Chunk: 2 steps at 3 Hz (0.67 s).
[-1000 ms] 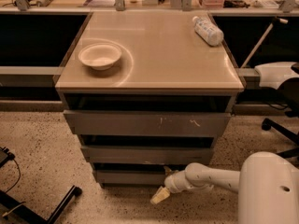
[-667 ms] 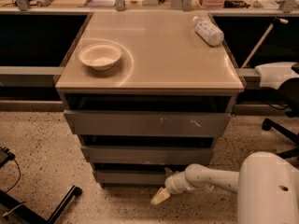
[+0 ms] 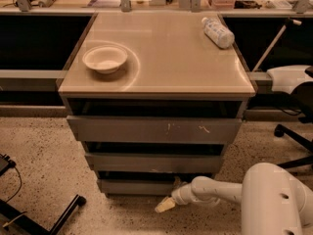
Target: Open bottom drawer
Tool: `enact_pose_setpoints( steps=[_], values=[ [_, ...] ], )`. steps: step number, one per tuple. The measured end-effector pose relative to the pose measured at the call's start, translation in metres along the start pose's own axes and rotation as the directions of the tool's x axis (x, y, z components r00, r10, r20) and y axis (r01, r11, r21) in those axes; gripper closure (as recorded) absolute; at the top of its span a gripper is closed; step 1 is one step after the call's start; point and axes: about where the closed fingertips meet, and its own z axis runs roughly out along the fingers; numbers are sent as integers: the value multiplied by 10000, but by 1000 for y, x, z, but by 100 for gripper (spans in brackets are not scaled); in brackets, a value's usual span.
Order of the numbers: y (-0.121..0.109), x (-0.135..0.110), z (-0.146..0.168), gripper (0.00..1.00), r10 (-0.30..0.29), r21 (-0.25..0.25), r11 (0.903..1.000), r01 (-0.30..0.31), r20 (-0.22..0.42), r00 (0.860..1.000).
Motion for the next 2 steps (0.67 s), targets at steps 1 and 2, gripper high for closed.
enact_pose_setpoints(
  steps=[1, 2],
  values=[
    [0, 0, 0, 0, -1, 0, 10000, 1, -1, 10000],
    [-1, -8, 4, 0, 56, 68, 10000, -56, 6, 10000]
  ],
)
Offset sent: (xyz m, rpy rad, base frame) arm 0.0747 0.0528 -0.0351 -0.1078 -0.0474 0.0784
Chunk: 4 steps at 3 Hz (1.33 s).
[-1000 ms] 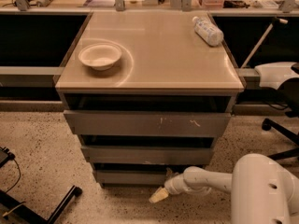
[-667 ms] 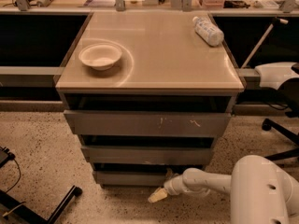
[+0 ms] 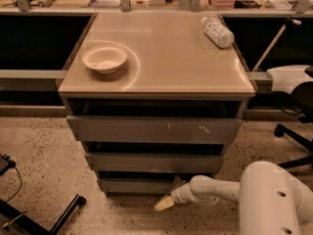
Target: Open bottom drawer
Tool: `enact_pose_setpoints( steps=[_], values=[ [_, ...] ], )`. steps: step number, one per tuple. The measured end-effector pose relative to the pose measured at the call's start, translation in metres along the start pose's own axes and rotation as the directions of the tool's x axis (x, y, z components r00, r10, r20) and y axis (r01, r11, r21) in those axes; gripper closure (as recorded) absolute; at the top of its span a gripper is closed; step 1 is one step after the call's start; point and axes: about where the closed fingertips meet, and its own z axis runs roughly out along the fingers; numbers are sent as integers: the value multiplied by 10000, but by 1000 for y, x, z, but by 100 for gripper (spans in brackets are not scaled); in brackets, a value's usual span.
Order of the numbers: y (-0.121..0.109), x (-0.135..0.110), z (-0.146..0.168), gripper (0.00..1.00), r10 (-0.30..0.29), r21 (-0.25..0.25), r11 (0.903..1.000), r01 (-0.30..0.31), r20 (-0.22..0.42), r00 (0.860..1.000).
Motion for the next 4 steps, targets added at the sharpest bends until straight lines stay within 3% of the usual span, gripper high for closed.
enact_pose_setpoints(
  steps=[1, 2, 4],
  values=[
    [0, 0, 0, 0, 0, -1, 10000, 0, 0, 10000],
    [0, 0, 0, 17, 0, -1, 10000, 0, 0, 10000],
    [0, 0, 0, 63, 0, -2, 10000, 0, 0, 10000]
  ],
)
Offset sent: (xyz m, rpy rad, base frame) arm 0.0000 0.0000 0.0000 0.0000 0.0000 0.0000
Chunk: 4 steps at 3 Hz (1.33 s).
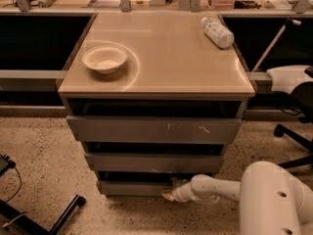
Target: Open bottom drawer
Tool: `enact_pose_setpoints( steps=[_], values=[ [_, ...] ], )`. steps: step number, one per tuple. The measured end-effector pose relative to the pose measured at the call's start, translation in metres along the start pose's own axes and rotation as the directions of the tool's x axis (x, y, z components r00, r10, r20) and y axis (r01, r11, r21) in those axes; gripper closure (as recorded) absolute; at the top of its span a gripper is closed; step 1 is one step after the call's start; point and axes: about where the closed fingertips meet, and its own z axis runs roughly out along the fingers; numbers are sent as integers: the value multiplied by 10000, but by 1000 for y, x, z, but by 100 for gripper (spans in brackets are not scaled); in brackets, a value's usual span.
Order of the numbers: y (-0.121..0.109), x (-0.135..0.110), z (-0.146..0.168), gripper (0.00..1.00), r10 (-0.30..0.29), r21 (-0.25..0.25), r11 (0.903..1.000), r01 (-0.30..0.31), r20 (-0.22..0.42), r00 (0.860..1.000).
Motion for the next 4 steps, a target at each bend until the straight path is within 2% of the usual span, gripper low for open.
enact_pose_setpoints(
  steps=[1, 2, 4],
  values=[
    [0, 0, 0, 87, 0, -1, 10000, 0, 0, 10000],
    [0, 0, 0, 100, 0, -1, 10000, 0, 0, 10000],
    [-4, -8, -12, 100, -159, 198, 9997, 155, 172, 9997]
  ],
)
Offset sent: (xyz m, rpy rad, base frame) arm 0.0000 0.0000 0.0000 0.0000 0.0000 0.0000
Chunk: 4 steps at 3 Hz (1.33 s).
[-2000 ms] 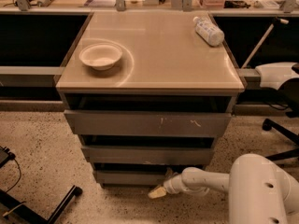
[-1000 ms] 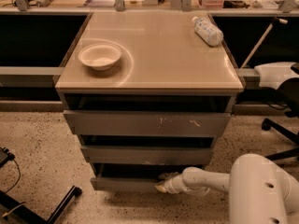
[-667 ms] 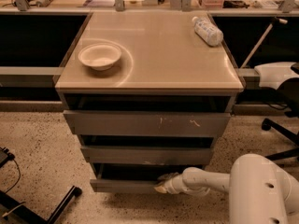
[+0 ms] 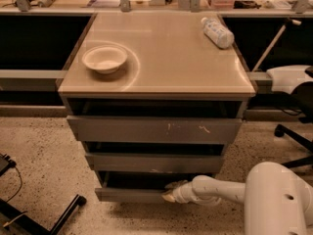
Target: Open bottom drawer
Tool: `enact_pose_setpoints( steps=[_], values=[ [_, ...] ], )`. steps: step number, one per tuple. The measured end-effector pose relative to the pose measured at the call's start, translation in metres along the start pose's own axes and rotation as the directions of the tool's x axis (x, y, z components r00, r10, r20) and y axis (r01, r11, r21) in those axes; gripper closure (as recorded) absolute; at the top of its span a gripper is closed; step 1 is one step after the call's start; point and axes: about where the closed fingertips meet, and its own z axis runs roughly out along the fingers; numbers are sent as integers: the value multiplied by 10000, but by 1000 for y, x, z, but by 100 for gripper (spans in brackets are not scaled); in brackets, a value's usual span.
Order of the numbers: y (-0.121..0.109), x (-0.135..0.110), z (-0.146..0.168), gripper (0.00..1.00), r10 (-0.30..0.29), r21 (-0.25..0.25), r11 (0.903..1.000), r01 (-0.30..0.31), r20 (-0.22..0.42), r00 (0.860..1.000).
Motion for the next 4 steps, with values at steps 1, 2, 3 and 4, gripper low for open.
enact_pose_setpoints(
  steps=[1, 2, 3, 4],
  values=[
    [10, 8, -7, 100, 77, 13, 10000, -77, 61, 10000],
    [31, 25, -20, 100, 238, -16, 9997, -238, 126, 9996],
    [32, 23, -23, 100, 239, -16, 9997, -239, 126, 9996],
    [70, 54, -44, 100, 541, -294, 9981, -535, 202, 9983]
  ],
)
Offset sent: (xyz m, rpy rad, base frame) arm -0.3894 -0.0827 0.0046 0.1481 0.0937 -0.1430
